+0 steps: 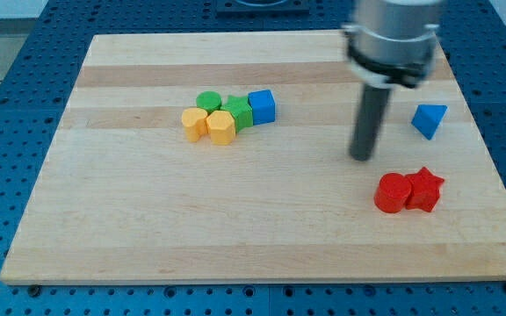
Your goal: Move the red circle to the bottom left of the yellow hexagon
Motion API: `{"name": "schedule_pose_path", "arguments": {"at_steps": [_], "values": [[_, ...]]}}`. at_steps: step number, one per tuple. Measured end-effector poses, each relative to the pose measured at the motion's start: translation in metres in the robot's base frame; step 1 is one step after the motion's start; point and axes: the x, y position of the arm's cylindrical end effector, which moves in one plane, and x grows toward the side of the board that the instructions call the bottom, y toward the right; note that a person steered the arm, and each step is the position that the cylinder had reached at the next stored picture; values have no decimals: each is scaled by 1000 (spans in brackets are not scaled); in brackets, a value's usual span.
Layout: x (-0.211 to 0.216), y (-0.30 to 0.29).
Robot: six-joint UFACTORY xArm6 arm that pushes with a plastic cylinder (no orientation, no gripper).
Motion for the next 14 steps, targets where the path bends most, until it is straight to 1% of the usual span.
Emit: {"name": "schedule_pose_path", "arguments": {"at_steps": [1,2,3,5,6,7,8,9,10,11,12,13,14], "values": [[0,74],[42,67],[78,31],[80,-65],[80,-40],[48,-21],[45,-97],[50,-109],[68,-74],[68,-120],[58,-182],[64,-215],[83,-207]]}}
